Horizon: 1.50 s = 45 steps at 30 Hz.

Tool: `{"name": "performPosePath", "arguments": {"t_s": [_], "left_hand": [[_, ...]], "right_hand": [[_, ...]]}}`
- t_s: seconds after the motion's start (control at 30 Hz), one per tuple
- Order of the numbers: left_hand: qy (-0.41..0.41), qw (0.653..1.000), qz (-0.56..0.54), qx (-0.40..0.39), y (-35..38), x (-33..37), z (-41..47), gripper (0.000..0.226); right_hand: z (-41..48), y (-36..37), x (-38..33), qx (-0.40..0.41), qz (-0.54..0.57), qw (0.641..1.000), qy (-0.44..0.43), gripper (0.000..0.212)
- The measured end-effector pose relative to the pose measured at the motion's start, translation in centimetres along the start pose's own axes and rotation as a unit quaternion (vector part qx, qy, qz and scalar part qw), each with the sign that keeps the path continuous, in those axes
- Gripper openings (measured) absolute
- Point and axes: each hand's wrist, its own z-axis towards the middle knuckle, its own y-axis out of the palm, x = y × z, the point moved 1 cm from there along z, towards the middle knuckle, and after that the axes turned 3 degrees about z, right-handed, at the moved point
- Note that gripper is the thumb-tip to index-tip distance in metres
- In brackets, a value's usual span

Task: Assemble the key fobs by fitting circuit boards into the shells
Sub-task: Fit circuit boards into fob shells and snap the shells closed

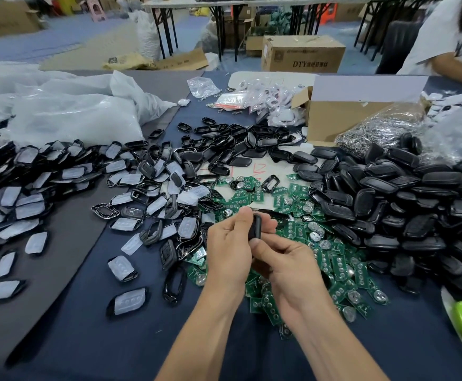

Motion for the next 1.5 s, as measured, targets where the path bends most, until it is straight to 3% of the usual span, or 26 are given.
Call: {"name": "performPosePath", "arguments": {"t_s": [0.13,0.2,0.27,0.33,0.4,0.5,0.6,0.67,0.73,0.8,0.83,0.93,1.1,1.23,1.33,1.43,1.5], "left_hand": [[-0.038,0.998,-0.014,-0.039,-1.1,-0.5,-0.1,0.054],[-0.041,0.998,-0.001,-0.048,-1.8,-1.1,-0.3,0.056],[-0.044,0.998,0.014,-0.039,-2.4,-1.7,-0.4,0.048],[-0.048,0.998,0.030,-0.024,-3.1,-2.0,-0.4,0.036],[-0.049,0.998,0.038,-0.013,-3.7,-2.2,-0.2,0.029],[-0.044,0.996,0.072,-0.007,-4.3,-2.3,0.5,0.023],[-0.038,0.995,0.096,0.014,-4.2,-2.4,1.3,0.021],[-0.024,0.991,0.132,0.025,-4.2,-2.4,1.8,0.024],[-0.003,0.980,0.195,0.023,-4.2,-2.5,2.4,0.028],[0.006,0.964,0.266,0.012,-4.3,-2.7,3.0,0.030],[0.006,0.954,0.298,0.004,-4.3,-2.9,3.4,0.030],[0.011,0.918,0.397,-0.020,-4.0,-3.0,4.3,0.029],[0.011,0.849,0.529,-0.023,-2.8,-1.9,6.3,0.023],[0.050,0.858,0.511,0.009,-2.2,-0.9,8.0,0.034],[0.083,0.854,0.505,0.095,-3.1,-0.2,9.6,0.038],[0.055,0.773,0.621,0.115,-4.5,0.0,11.0,0.046],[0.035,0.744,0.662,0.087,-4.9,-0.1,11.4,0.047]], "right_hand": [[0.7,-1.2,0.1,-0.019,0.014,0.993,0.114,0.010],[1.7,-2.4,-0.8,-0.017,-0.020,0.986,0.164,0.021],[3.5,-4.3,-3.8,-0.005,0.050,0.990,0.132,0.039],[5.4,-6.6,-7.9,-0.025,0.250,0.966,0.060,0.048],[6.7,-8.0,-11.0,-0.049,0.288,0.956,0.023,0.053],[7.4,-8.0,-10.9,-0.050,0.094,0.993,0.050,0.049],[7.2,-6.5,-8.3,-0.017,-0.167,0.985,0.038,0.038],[7.1,-5.7,-6.1,-0.001,-0.418,0.908,-0.004,0.032],[7.1,-5.0,-3.8,-0.032,-0.609,0.792,-0.034,0.042],[7.5,-4.5,-2.7,-0.074,-0.703,0.706,-0.037,0.057],[7.6,-4.4,-2.6,-0.092,-0.723,0.684,-0.034,0.063],[7.7,-4.9,-3.3,-0.098,-0.697,0.710,-0.019,0.069],[7.3,-5.8,-3.1,-0.013,-0.621,0.780,-0.077,0.054],[7.0,-6.1,-3.3,0.041,-0.515,0.850,-0.103,0.044],[6.8,-6.3,-3.9,0.078,-0.487,0.864,-0.108,0.036],[6.4,-6.6,-4.1,0.120,-0.460,0.870,-0.134,0.033],[6.0,-6.6,-4.0,0.134,-0.459,0.866,-0.146,0.032]]}}
